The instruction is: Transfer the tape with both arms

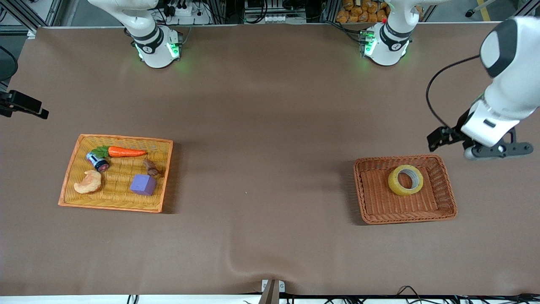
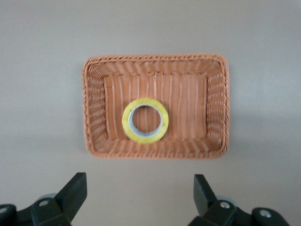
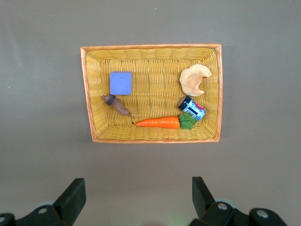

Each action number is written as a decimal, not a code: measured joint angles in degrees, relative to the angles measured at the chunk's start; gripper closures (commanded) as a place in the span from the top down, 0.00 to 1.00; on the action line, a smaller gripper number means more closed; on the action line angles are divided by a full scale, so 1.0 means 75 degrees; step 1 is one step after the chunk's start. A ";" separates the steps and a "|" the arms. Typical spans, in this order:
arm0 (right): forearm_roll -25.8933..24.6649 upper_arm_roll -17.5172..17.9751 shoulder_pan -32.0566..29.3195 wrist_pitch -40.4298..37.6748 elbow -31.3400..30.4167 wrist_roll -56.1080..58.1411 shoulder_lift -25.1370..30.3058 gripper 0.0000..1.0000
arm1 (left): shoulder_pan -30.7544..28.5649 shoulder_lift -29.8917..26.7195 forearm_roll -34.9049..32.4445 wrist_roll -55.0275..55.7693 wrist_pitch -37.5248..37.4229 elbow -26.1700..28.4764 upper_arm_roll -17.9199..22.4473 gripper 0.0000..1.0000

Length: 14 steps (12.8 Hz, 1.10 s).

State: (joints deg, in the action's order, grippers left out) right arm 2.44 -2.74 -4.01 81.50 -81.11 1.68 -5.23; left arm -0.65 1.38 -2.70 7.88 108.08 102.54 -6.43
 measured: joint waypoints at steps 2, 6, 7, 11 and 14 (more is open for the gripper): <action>0.0007 0.0028 0.0000 -0.0007 0.0000 0.0003 0.0000 1.00 | -0.0006 -0.0107 0.0046 -0.0031 -0.0576 -0.0387 0.0006 1.00; 0.0009 0.0034 0.0000 -0.0008 0.0000 0.0005 0.0000 1.00 | -0.0008 -0.0105 0.0131 -0.0639 -0.1176 -0.0832 0.0006 1.00; 0.0009 0.0034 0.0000 -0.0008 0.0000 0.0005 0.0000 1.00 | -0.0010 -0.0099 0.0157 -0.0714 -0.1430 -0.0948 0.0007 1.00; 0.0009 0.0041 0.0000 -0.0008 0.0000 0.0005 0.0000 1.00 | -0.0106 -0.0083 0.0385 -0.0755 -0.2264 -0.1570 0.0036 1.00; 0.0009 0.0042 0.0000 -0.0008 0.0000 0.0005 -0.0001 1.00 | -0.0141 -0.0036 0.0386 -0.0758 -0.2310 -0.1631 0.0043 1.00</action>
State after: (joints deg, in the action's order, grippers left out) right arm 2.50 -2.42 -4.01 81.45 -81.11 1.72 -5.24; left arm -1.71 1.10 0.19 2.20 90.75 90.30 -6.11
